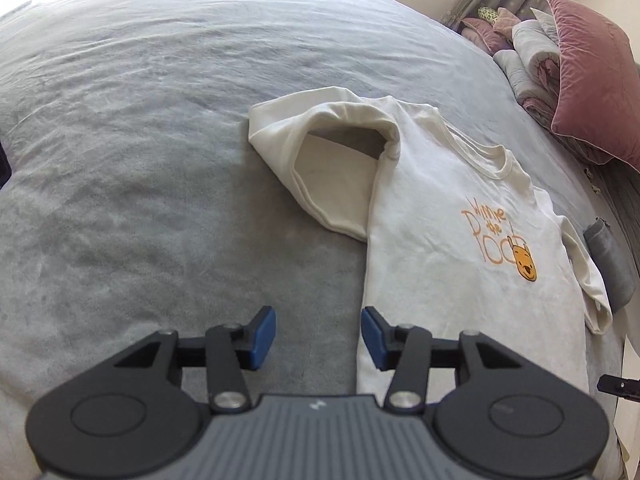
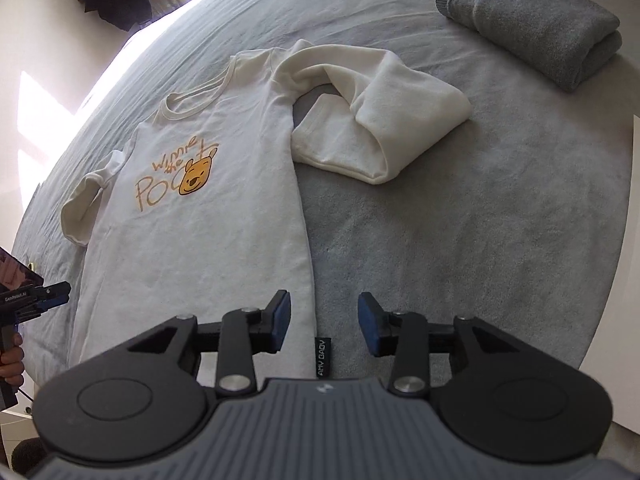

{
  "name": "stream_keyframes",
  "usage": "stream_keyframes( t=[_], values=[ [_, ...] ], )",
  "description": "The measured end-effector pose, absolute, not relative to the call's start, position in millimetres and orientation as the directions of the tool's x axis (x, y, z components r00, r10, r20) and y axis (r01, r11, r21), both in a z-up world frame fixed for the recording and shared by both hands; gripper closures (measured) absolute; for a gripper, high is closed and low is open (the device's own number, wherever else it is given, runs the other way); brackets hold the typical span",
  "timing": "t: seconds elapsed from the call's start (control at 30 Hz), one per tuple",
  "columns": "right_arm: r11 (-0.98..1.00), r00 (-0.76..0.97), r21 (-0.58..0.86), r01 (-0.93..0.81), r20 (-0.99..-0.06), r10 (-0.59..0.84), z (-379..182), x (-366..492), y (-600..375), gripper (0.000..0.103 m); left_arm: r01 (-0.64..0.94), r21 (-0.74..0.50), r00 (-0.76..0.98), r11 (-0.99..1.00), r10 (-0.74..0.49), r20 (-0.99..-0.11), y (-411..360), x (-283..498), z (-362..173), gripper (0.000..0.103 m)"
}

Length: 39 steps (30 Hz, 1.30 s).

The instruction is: Fold clothes

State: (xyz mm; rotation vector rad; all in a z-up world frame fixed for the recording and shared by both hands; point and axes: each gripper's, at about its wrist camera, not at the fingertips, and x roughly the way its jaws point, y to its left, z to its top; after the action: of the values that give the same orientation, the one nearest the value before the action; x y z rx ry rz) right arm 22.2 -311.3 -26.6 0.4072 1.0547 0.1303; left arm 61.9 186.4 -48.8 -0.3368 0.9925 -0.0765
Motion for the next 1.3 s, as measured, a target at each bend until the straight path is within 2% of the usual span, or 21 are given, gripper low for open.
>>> stream_keyframes(
  t=[0.23,0.3,0.33,0.5,0.73,0.83,1.0,1.17,1.3],
  values=[
    [0.907,0.515,0.418,0.057,-0.790,0.332,-29,61,-294,0.061,-0.152,-0.247,0.603,0.957,-0.109,-0.790,183,108,-61,0.057],
    [0.906,0.513,0.420,0.046,-0.788,0.340,-32,70,-287,0.061,-0.157,-0.183,0.622,0.971,-0.047,-0.782,180,115,-62,0.088],
    [0.907,0.510,0.420,0.040,-0.789,0.343,-33,74,-283,0.061,-0.154,-0.135,0.624,0.979,-0.010,-0.781,178,119,-62,0.097],
    [0.912,0.503,0.411,0.008,-0.790,0.351,-35,90,-270,0.061,-0.178,-0.056,0.674,0.983,0.080,-0.734,182,124,-44,0.098],
    [0.916,0.499,0.400,-0.028,-0.789,0.359,-30,104,-253,0.061,-0.232,0.203,0.765,0.951,0.307,-0.566,184,129,-10,0.097],
    [0.913,0.500,0.407,-0.037,-0.783,0.370,-29,109,-245,0.061,-0.246,0.258,0.771,0.934,0.350,-0.532,187,129,-1,0.096],
    [0.919,0.498,0.390,-0.059,-0.786,0.365,-29,115,-237,0.061,-0.251,0.308,0.675,0.918,0.394,-0.624,197,127,-18,0.093],
    [0.928,0.503,0.366,-0.071,-0.790,0.350,-29,123,-240,0.061,-0.211,0.327,0.595,0.921,0.386,-0.705,216,121,-43,0.064],
    [0.935,0.519,0.348,-0.065,-0.789,0.330,-25,132,-251,0.058,-0.145,0.358,0.574,0.922,0.373,-0.729,221,114,-42,0.046]
  ],
)
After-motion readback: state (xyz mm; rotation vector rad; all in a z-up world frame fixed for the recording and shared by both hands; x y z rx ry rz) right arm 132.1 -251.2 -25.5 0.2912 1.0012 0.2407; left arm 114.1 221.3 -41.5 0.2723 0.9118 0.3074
